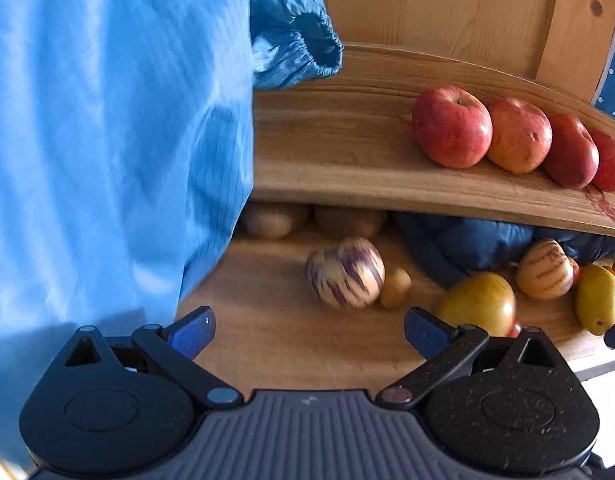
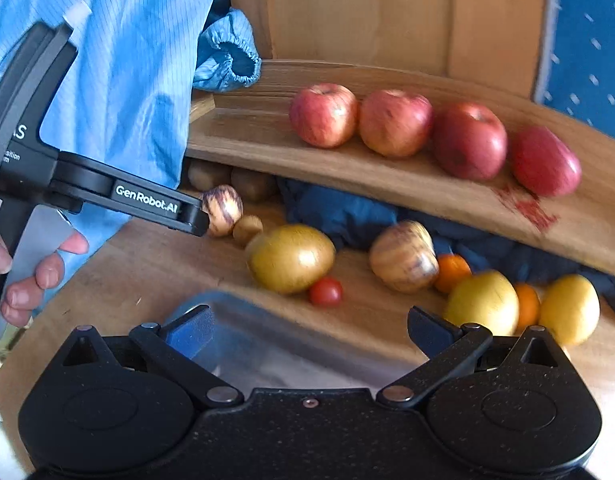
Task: Organize fruits
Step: 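Grasp the striped pepino melon with the left tool while the right tool grasps a yellow pear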
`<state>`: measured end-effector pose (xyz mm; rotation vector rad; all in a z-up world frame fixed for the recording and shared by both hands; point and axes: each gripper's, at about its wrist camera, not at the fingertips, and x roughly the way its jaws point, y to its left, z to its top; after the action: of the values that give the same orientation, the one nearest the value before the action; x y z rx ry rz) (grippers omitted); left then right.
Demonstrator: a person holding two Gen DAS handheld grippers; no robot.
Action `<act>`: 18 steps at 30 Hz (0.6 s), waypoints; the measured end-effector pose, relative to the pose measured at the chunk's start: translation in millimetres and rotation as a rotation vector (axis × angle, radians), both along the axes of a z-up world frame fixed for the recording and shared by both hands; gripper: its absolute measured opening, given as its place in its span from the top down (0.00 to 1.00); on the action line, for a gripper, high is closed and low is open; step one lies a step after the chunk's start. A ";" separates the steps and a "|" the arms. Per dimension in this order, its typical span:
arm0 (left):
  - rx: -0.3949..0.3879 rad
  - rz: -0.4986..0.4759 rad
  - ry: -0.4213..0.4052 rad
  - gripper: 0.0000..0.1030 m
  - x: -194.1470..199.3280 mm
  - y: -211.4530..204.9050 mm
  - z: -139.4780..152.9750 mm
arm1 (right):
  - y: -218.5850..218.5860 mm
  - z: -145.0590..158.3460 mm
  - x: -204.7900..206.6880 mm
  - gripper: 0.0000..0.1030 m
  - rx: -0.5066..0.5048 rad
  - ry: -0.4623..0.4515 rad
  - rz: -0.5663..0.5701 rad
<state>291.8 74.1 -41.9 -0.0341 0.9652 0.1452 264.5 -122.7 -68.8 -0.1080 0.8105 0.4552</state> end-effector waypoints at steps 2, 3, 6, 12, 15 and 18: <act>-0.023 -0.043 0.006 0.01 10.8 7.6 -5.9 | 17.5 -3.9 7.7 0.01 -0.043 -0.026 -0.030; -0.037 -0.057 0.013 0.01 15.4 10.2 -8.1 | 25.4 -6.0 12.0 0.01 -0.062 -0.031 -0.043; -0.086 -0.077 0.022 0.01 26.0 18.7 -15.0 | 43.5 -13.0 24.9 0.01 -0.089 -0.008 -0.049; -0.196 -0.081 0.044 0.10 41.7 35.1 -26.0 | 65.4 -19.2 37.7 0.10 -0.119 0.005 -0.048; -0.237 -0.094 0.060 0.15 48.9 40.8 -31.9 | 70.2 -22.4 45.0 0.15 -0.126 0.020 -0.071; -0.276 -0.112 0.065 0.20 52.9 47.0 -34.9 | 72.4 -25.5 49.7 0.21 -0.133 0.034 -0.092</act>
<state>344.8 121.1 -76.9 -0.2294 1.0444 -0.0913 314.2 -50.4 -94.3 -0.1857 0.8754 0.3172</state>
